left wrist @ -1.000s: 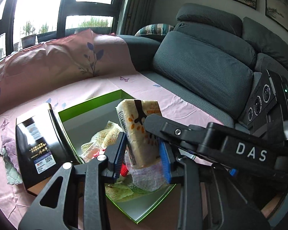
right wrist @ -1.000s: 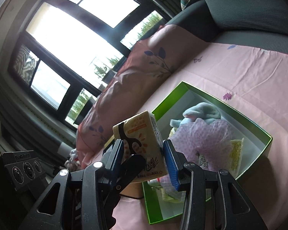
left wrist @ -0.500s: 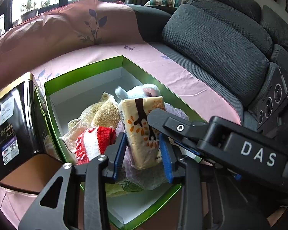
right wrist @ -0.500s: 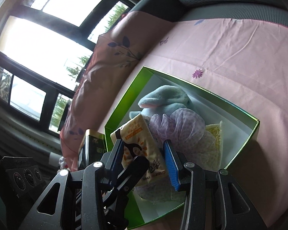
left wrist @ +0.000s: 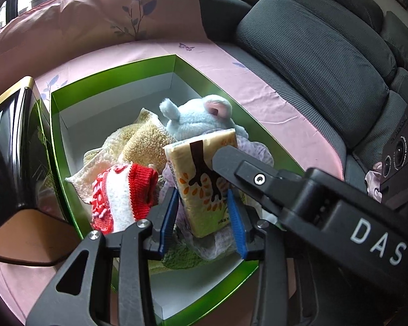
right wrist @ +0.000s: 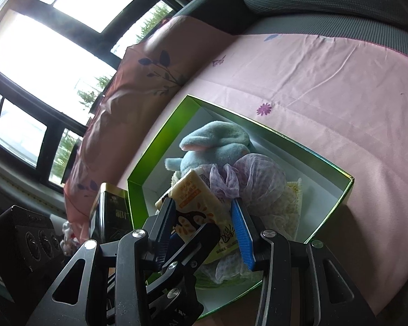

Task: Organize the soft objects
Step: 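Lower the tissue pack into the box and open the right gripper, then move the right gripper back to the purple-and-grey towel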

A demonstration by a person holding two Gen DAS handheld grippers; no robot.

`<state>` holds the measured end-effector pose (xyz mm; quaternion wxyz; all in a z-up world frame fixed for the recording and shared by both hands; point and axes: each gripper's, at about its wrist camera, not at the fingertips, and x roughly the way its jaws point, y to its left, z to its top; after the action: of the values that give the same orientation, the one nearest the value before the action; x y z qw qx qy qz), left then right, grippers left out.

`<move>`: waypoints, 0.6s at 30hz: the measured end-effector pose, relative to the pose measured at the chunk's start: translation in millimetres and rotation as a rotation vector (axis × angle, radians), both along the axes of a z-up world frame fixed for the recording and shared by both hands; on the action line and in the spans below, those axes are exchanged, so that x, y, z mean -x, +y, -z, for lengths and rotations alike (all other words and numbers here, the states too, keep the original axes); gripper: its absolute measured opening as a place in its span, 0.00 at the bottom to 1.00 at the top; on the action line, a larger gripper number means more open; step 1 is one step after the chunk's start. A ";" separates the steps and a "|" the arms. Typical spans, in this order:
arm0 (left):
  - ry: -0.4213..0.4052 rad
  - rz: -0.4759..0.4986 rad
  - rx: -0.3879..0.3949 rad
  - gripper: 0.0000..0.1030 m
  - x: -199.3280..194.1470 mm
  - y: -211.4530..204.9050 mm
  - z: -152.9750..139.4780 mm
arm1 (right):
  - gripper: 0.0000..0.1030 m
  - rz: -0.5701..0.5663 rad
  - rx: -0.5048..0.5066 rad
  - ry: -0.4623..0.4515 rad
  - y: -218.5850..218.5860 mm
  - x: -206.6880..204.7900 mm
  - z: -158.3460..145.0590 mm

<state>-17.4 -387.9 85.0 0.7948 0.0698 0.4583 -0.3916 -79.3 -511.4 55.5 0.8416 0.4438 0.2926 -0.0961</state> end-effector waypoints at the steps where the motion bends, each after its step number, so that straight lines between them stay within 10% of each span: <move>1: -0.006 -0.001 0.007 0.35 2.1 2.2 -1.7 | 0.45 0.000 -0.003 -0.001 0.1 0.7 -0.1; 6: -0.026 0.003 0.035 0.52 13.5 18.7 -15.2 | 0.45 -0.004 0.043 -0.014 5.2 9.4 -11.6; 18: -0.134 -0.097 0.261 0.91 44.8 137.5 -76.5 | 0.87 -0.045 0.235 -0.178 51.5 38.5 -72.5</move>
<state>-62.2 -250.4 161.5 0.8438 -0.0300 0.3525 -0.4036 -117.8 -459.8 128.0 0.9123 0.3421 0.2135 -0.0710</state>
